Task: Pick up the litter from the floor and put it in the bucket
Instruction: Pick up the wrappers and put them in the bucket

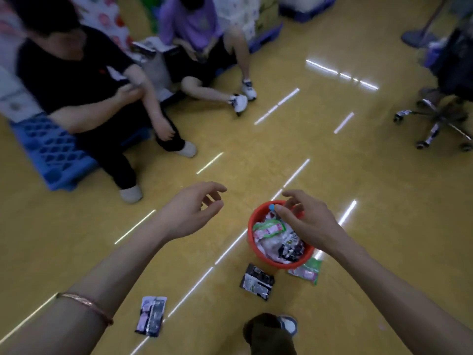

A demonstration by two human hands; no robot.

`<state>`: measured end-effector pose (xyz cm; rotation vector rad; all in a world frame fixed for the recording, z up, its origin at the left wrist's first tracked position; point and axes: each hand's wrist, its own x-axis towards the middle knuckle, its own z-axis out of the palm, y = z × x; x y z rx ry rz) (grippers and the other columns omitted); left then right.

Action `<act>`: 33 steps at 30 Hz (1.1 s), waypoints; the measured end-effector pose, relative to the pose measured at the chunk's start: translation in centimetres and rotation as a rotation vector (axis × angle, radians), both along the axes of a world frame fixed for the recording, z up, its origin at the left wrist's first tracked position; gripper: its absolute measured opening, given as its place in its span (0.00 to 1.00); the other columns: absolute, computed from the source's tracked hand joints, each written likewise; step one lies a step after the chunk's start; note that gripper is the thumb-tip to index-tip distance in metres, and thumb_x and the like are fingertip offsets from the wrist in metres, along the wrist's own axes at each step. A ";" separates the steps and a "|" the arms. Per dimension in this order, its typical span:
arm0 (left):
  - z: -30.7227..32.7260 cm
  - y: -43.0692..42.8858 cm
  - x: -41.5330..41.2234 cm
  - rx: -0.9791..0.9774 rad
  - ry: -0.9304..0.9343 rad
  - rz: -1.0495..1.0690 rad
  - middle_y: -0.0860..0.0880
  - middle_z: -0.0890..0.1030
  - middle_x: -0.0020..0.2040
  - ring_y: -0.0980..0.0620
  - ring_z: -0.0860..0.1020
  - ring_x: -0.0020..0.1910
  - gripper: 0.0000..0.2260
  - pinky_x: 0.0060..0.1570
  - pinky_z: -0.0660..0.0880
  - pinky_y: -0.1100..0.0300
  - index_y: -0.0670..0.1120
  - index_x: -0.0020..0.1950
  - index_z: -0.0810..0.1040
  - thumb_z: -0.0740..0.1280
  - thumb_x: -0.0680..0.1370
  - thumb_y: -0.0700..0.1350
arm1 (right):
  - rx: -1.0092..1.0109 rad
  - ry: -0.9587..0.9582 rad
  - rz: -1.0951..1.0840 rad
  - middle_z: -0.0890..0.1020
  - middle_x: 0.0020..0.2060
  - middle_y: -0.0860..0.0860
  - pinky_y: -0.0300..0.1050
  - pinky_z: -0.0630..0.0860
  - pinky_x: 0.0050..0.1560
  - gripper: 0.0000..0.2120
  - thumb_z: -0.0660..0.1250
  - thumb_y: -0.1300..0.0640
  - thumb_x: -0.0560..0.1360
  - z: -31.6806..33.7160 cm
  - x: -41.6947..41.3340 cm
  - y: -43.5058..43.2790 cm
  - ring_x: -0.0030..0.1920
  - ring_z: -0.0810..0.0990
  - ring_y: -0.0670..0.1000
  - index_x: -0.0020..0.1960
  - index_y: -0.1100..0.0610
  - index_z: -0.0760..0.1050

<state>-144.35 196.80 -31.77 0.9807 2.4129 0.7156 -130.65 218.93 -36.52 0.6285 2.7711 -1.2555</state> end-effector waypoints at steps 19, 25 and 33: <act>2.0 -33.5 8.8 0.132 0.069 0.391 0.55 0.68 0.60 0.57 0.72 0.58 0.16 0.56 0.70 0.62 0.54 0.65 0.71 0.63 0.78 0.51 | 0.061 0.042 0.229 0.75 0.55 0.47 0.49 0.79 0.49 0.26 0.63 0.40 0.74 5.3 1.6 -26.0 0.51 0.77 0.48 0.68 0.50 0.67; -2.0 -31.7 9.7 0.124 0.010 0.365 0.52 0.66 0.65 0.55 0.70 0.61 0.18 0.56 0.66 0.64 0.52 0.68 0.69 0.64 0.78 0.50 | 0.134 -0.051 0.240 0.75 0.57 0.49 0.45 0.76 0.51 0.27 0.62 0.41 0.75 2.6 1.9 -24.9 0.52 0.77 0.48 0.69 0.51 0.66; -7.5 -28.0 6.2 0.099 0.007 0.376 0.52 0.67 0.64 0.58 0.67 0.62 0.19 0.60 0.59 0.69 0.50 0.69 0.68 0.64 0.78 0.46 | 0.147 -0.069 0.219 0.69 0.65 0.52 0.44 0.69 0.55 0.27 0.62 0.42 0.75 -3.0 -0.6 -22.5 0.55 0.71 0.45 0.70 0.52 0.65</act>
